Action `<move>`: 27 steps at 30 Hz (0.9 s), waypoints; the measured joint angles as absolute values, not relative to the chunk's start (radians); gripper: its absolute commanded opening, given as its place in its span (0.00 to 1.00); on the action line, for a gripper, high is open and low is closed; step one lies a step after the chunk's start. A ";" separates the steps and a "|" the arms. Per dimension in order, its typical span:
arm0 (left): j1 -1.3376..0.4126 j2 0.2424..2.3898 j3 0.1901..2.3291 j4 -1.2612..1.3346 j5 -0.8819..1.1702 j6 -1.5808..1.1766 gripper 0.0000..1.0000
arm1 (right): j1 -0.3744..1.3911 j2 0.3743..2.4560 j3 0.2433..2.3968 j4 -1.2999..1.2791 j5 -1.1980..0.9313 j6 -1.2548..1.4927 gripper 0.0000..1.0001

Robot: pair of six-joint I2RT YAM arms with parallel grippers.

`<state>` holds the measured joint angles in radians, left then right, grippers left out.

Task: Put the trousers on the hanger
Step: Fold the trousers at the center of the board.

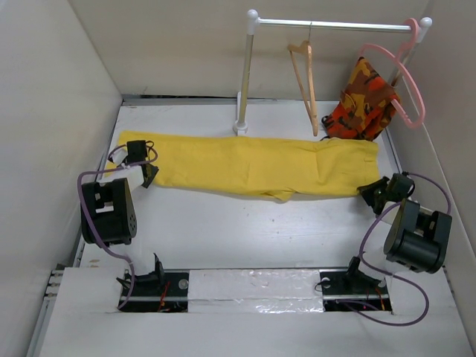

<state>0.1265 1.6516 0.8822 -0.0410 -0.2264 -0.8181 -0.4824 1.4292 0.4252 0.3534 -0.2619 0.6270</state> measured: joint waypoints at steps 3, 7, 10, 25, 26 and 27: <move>0.126 1.669 0.887 -0.041 -0.233 -0.821 0.00 | -0.469 1.463 0.437 0.356 -0.256 0.657 0.00; 0.126 1.684 0.917 -0.072 -0.268 -0.815 0.00 | -0.446 1.438 0.436 0.340 -0.223 0.662 0.00; 0.122 1.688 0.935 -0.107 -0.318 -0.812 0.00 | -0.435 1.374 0.421 0.296 -0.204 0.658 0.00; 0.104 1.418 0.812 -0.314 -0.397 -0.823 0.00 | -0.710 0.730 0.292 -0.167 -0.284 0.473 0.00; 0.104 1.395 0.798 -0.327 -0.396 -0.828 0.00 | -0.742 0.696 0.290 -0.211 -0.297 0.455 0.00; 0.104 1.371 0.782 -0.335 -0.392 -0.830 0.08 | -0.770 0.665 0.290 -0.247 -0.310 0.436 0.12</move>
